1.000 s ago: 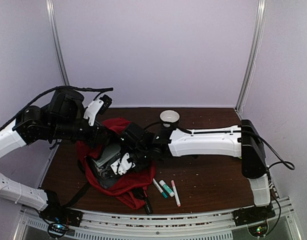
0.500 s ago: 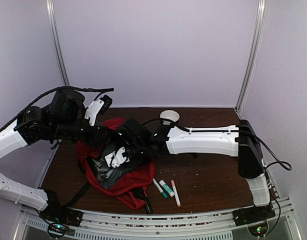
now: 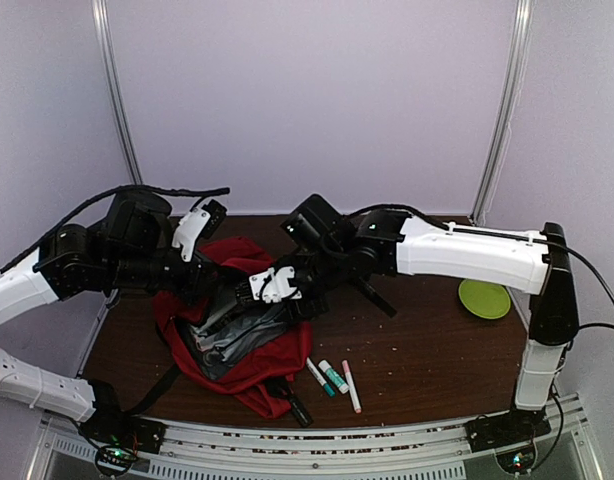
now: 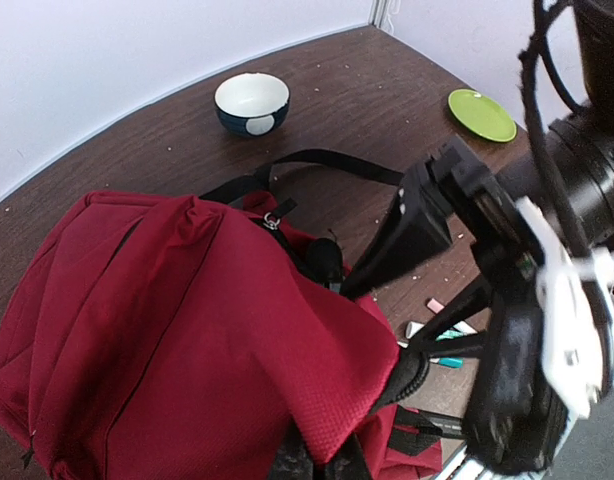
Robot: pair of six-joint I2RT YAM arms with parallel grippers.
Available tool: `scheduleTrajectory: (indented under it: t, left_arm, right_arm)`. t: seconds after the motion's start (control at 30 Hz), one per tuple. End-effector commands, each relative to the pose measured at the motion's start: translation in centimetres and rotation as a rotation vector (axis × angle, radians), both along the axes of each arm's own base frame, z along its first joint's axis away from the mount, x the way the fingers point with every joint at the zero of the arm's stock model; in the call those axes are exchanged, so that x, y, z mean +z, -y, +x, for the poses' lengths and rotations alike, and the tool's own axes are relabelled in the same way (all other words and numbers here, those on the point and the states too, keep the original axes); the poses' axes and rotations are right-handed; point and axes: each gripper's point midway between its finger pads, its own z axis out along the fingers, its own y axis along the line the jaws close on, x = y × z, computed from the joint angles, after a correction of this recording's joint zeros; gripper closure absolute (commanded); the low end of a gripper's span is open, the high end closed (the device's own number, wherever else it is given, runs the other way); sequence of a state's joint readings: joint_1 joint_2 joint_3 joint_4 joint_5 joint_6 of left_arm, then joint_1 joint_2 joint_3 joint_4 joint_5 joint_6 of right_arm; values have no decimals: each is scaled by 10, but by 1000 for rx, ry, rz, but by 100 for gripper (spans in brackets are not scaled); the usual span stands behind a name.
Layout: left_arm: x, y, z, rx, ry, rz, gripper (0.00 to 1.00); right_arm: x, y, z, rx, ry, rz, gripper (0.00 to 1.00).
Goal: Pack the student bag
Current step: Place the pencil case in the largest pocket of the bag, then adjust the largest pocket of the bag to the student bag.
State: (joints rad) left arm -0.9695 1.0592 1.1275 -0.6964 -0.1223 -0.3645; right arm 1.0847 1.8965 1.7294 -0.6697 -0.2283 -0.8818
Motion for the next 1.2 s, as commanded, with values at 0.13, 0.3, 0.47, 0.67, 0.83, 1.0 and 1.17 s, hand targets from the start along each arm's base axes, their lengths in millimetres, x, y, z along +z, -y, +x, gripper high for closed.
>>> scheduleTrajectory:
  t: [0.13,0.3,0.47,0.67,0.83,1.0,1.17]
  left_arm:
    - [23,4,-2,-19,59,-82,100]
    - [24,6,-3,-28,57,-97,100]
    - [34,12,0,-26,74,-138,100]
    - [39,20,3,-33,79,-167,100]
    - [38,28,3,-54,69,-182,100]
    - [28,37,1,-86,46,-195,100]
    - [19,48,-10,-153,-6,-215,100]
  right_arm:
    - [26,29,93,-514,-320,304,40]
    - [-7,31,110,-608,-356,264,36]
    - [-27,24,112,-632,-416,234,29]
    - [-45,21,135,-781,-423,213,24]
    - [-60,20,153,-908,-435,221,19]
    - [-82,24,166,-1039,-486,217,20]
    - [-97,36,158,-1058,-538,174,43]
